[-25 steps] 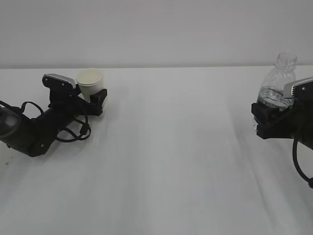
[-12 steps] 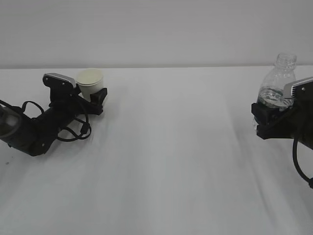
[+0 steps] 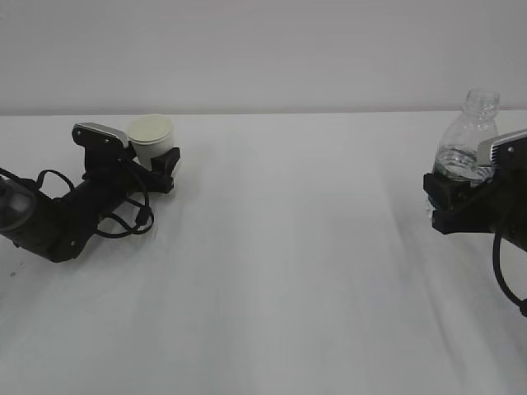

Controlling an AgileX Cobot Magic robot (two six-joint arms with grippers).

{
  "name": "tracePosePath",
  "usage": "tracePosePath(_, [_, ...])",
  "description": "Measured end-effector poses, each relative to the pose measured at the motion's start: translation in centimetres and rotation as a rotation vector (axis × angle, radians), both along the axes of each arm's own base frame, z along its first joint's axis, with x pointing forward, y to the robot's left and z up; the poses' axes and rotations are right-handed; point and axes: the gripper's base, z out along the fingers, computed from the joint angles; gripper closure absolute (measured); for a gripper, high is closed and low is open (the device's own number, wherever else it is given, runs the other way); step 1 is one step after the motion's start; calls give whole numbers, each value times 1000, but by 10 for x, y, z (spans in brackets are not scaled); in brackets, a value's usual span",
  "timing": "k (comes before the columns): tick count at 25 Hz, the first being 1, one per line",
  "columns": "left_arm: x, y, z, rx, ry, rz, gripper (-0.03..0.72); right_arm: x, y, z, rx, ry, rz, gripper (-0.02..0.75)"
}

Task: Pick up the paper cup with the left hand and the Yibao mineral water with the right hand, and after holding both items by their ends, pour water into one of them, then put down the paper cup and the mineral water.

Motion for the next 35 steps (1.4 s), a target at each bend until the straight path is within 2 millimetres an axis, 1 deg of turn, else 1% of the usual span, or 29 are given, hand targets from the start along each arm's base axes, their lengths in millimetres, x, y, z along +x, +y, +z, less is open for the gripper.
tracePosePath(7, [0, 0, 3, 0, -6, -2, 193, 0, 0, 0, 0, 0, 0, 303])
tracePosePath(14, [1, 3, 10, 5, -20, -6, 214, 0, 0, 0, 0, 0, 0, 303])
tracePosePath(18, [-8, 4, 13, 8, 2, -9, 239, 0, 0, 0, 0, 0, 0, 303])
tracePosePath(23, [-19, 7, 23, 10, 13, -5, 248, 0, 0, 0, 0, 0, 0, 303])
tracePosePath(30, [-26, 7, 49, 18, -20, -30, 249, 0, 0, 0, -1, 0, 0, 303])
tracePosePath(35, [-35, 7, 60, 23, -26, -41, 249, 0, 0, 0, -3, 0, 4, 303])
